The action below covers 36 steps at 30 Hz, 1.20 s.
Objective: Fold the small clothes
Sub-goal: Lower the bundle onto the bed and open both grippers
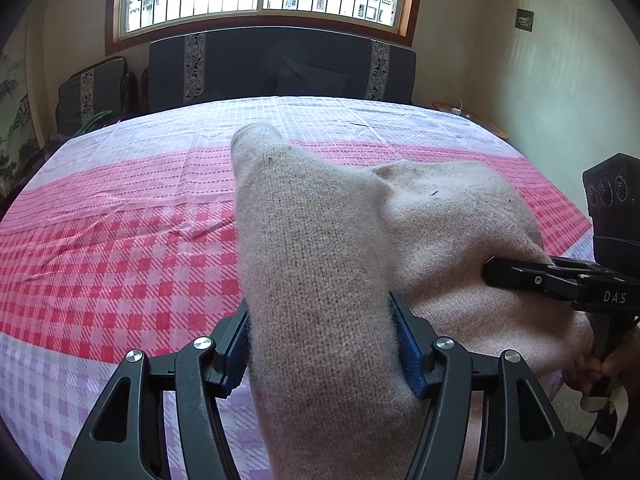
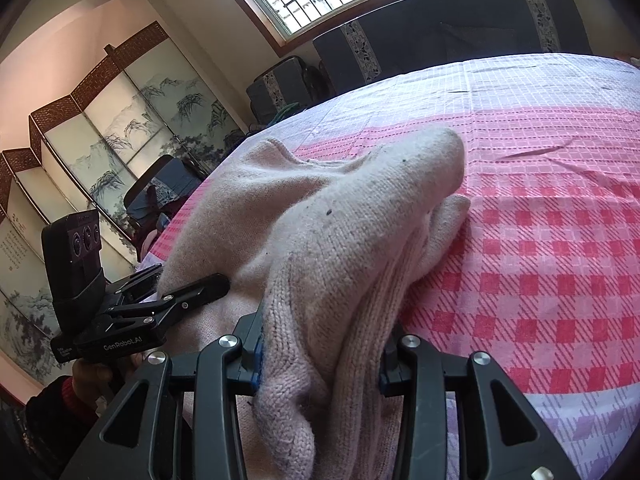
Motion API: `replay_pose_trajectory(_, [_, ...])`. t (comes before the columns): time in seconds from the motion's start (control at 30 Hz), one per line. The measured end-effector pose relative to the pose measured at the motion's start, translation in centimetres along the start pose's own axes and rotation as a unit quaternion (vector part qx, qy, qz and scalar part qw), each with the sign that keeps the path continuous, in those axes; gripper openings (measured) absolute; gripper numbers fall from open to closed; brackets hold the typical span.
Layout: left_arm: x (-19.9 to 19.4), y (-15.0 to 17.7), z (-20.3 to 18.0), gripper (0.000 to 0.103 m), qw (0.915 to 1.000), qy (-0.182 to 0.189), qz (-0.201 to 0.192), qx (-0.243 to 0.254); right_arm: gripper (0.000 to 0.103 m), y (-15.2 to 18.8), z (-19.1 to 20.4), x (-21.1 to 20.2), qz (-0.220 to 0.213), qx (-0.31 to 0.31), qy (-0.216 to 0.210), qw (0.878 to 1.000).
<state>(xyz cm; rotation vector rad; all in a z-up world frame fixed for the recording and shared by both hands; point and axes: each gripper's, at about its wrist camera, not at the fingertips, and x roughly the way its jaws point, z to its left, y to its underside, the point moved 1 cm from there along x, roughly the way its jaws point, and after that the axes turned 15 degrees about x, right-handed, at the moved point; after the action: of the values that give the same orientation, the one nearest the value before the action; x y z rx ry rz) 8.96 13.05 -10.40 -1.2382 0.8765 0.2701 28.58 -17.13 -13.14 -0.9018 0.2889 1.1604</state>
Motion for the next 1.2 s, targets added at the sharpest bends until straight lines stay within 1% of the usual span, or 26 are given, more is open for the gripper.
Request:
replay_pose_trajectory(0.17, [-0.1, 0.3, -0.2, 0.070, 0.9997, -0.020, -0.006, 0.010, 0.039, 0.0, -0.2, 0.3, 0.004, 0.008, 0.002, 1.000])
replay_pose_trajectory(0.37, [-0.2, 0.6, -0.2, 0.072, 0.9997, -0.020, -0.011, 0.004, 0.040, 0.1, -1.0, 0.1, 0.006, 0.018, 0.003, 1.000])
replay_pose_trajectory(0.53, [-0.1, 0.7, -0.4, 0.073, 0.9995, -0.026, -0.014, 0.007, 0.040, -0.1, -1.5, 0.2, 0.009, 0.023, 0.011, 1.000])
replay_pose_trajectory(0.7, [0.0, 1.0, -0.4, 0.077, 0.9996, -0.025, -0.014, -0.003, 0.040, -0.2, -1.7, 0.1, 0.009, 0.028, 0.020, 0.999])
replay_pose_trajectory(1.03, [0.1, 1.1, -0.3, 0.079, 0.9995, -0.028, -0.015, -0.007, 0.042, -0.8, -2.0, 0.5, 0.011, 0.034, 0.028, 0.999])
replay_pose_trajectory(1.2, [0.1, 1.1, -0.4, 0.080, 0.9993, -0.032, -0.016, -0.005, 0.044, -1.1, -1.9, 0.8, 0.010, 0.033, 0.041, 0.999])
